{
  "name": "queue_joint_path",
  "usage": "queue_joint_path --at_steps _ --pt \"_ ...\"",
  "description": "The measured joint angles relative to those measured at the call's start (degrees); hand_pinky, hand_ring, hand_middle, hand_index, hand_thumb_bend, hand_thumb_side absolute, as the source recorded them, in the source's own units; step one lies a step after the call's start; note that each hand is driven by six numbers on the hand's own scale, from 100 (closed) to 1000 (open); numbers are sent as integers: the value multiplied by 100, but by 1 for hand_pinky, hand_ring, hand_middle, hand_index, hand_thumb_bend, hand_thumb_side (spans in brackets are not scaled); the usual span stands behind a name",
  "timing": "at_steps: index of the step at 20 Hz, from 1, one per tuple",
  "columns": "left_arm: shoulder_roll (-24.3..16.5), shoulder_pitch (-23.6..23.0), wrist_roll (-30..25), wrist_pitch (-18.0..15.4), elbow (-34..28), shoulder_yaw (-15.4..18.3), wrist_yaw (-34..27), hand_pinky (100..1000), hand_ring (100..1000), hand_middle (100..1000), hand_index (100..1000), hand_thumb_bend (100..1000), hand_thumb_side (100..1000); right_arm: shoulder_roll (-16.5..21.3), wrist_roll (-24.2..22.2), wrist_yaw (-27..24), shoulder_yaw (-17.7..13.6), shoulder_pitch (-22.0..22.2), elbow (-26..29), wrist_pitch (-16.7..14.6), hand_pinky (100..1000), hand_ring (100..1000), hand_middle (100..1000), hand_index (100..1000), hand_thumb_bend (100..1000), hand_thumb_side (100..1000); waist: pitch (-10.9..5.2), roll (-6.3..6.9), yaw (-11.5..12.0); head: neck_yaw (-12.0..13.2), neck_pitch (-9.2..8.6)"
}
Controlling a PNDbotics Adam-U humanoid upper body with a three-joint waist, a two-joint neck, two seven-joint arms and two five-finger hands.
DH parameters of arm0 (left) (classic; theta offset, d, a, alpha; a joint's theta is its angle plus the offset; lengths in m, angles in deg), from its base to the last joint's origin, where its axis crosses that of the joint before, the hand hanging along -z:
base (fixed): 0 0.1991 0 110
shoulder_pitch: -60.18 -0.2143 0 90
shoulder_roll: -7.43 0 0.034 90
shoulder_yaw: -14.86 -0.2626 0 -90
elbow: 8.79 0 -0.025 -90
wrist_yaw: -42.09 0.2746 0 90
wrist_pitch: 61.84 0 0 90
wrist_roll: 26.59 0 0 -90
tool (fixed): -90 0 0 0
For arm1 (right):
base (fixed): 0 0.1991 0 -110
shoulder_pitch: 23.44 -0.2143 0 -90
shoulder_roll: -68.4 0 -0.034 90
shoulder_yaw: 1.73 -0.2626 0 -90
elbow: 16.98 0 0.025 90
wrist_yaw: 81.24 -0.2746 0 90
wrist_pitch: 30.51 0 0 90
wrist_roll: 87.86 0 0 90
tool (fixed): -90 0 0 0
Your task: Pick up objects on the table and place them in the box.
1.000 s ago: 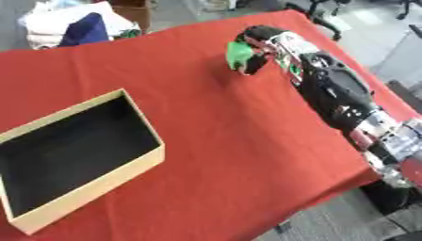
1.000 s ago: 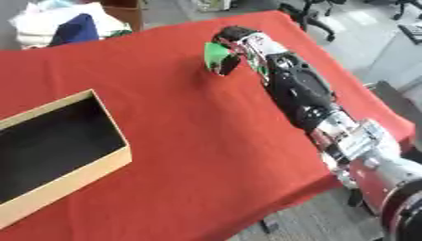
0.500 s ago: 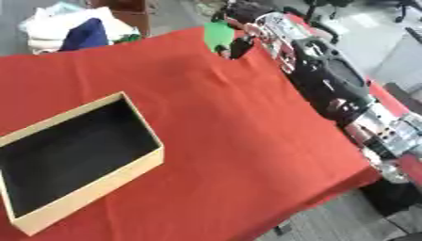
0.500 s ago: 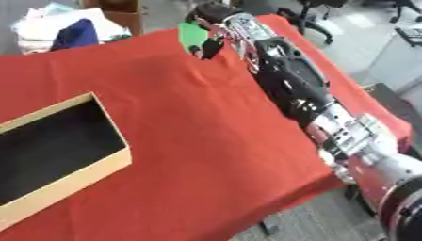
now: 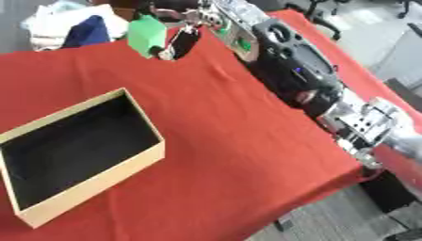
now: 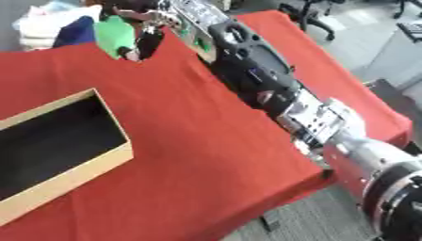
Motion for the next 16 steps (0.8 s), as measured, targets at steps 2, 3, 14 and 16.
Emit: queue_joint_path --at_steps 2,3,14,16 --pt "0 0 -7 4 0 -12 -2 689 635 607 763 100 629 -154 -179 -11 141 -49 97 -56 754 753 624 809 100 306 -2 -1 4 -14 1" --pt "0 0 -9 6 0 -13 -3 689 635 607 763 100 629 -229 -260 -11 203 -59 125 -75 754 753 625 810 100 307 -2 -1 8 -24 3" --pt "0 0 -20 15 0 -14 -27 689 635 607 763 100 631 -778 -756 220 599 -92 275 -311 767 768 683 848 100 343 -2 -1 23 -69 28" --pt "0 0 -21 16 0 -14 -32 689 635 607 763 100 632 -850 -779 281 638 -87 275 -354 772 775 715 862 100 356 -2 -1 22 -80 42"
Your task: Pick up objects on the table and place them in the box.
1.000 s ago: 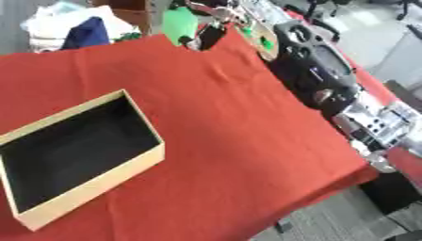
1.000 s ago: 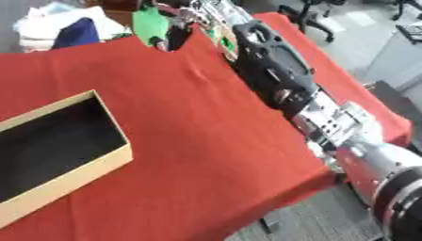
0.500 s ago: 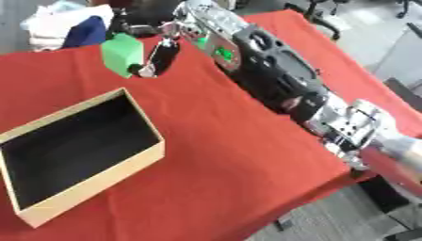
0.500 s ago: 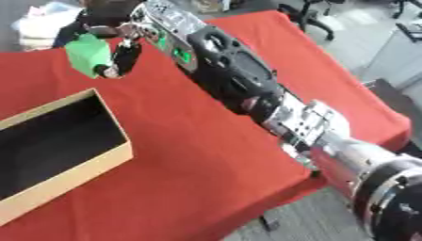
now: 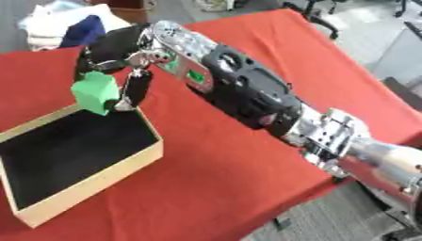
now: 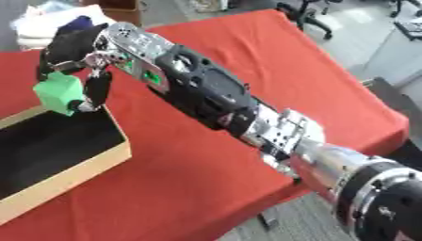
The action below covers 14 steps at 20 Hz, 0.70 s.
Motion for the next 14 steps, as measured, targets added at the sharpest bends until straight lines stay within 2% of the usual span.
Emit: queue_joint_path --at_steps 5,7,8,9,12,14 --pt "0 -1 -2 2 0 0 -10 689 635 607 763 100 632 -146 14 302 61 72 -15 -117 779 785 748 910 102 378 0 4 -14 -4 5" --pt "0 -1 -3 2 0 -1 -11 689 634 607 763 100 633 -201 45 456 70 106 -64 -152 789 800 798 974 119 450 2 6 -23 -5 5" --pt "0 -1 -3 2 0 -1 -11 690 634 607 762 100 633 -221 66 546 79 115 -90 -172 793 808 828 1000 100 533 2 10 -24 -5 5" --pt "0 -1 -4 2 0 -1 -11 690 634 607 762 100 633 -245 90 635 82 135 -118 -194 795 812 847 1000 100 566 2 14 -25 -5 5" --pt "1 -1 -4 2 0 -1 -11 690 635 607 762 100 632 -297 171 809 85 178 -227 -241 807 828 922 1000 108 750 5 18 -31 -4 5" --pt "1 -1 -4 2 0 -1 -11 690 635 607 762 100 633 -314 236 879 85 200 -289 -273 813 834 950 1000 145 815 7 19 -34 -4 5"
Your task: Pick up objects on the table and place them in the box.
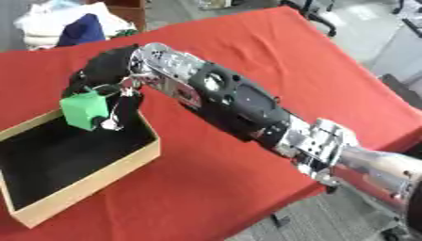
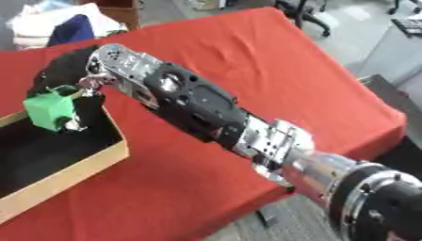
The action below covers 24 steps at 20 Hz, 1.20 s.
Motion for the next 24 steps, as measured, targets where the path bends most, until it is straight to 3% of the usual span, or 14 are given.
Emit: queue_joint_path --at_steps 8,13,19,21,22,24 --pt "0 0 -3 -3 0 0 0 690 636 607 762 100 633 -24 230 84 -1 27 -55 -93 822 849 1000 1000 206 962 2 0 -24 0 0" --pt "0 1 -5 -4 0 0 0 690 636 607 762 100 632 -23 309 36 -4 47 -66 -122 830 859 1000 1000 262 946 3 0 -31 0 0" --pt "0 1 -5 -5 0 0 0 690 637 607 762 100 631 15 345 61 0 47 2 -168 835 865 1000 1000 352 781 3 -4 -36 1 0" --pt "0 1 -6 -5 0 0 0 690 637 607 762 100 631 79 346 64 -10 47 50 -179 839 868 1000 1000 376 673 1 -7 -41 3 0" --pt "0 1 -5 -5 0 0 0 690 637 607 761 100 631 122 345 64 -25 46 82 -180 839 868 1000 1000 392 683 1 -12 -44 6 0" --pt "0 -2 -4 -5 0 1 0 690 637 607 761 100 631 220 335 61 -55 47 165 -177 843 870 1000 1000 437 561 -3 -24 -67 18 0"
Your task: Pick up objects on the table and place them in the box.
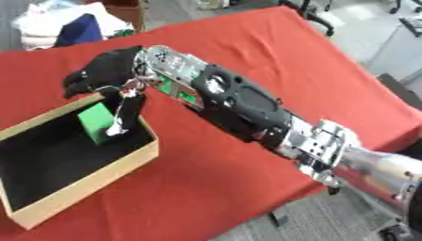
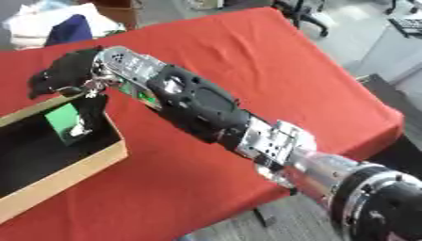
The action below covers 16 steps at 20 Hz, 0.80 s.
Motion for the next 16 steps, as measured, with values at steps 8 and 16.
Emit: queue_joint_path --at_steps 8,16 --pt "0 -34 16 6 0 5 3 690 636 607 761 100 632 624 -79 -111 -227 109 665 127 854 879 1000 1000 455 511 -40 -44 -80 107 0" --pt "0 -54 55 19 0 39 46 690 636 607 761 100 633 1206 111 -277 -739 634 1363 499 851 876 1000 1000 455 477 -42 -54 -149 236 -4"
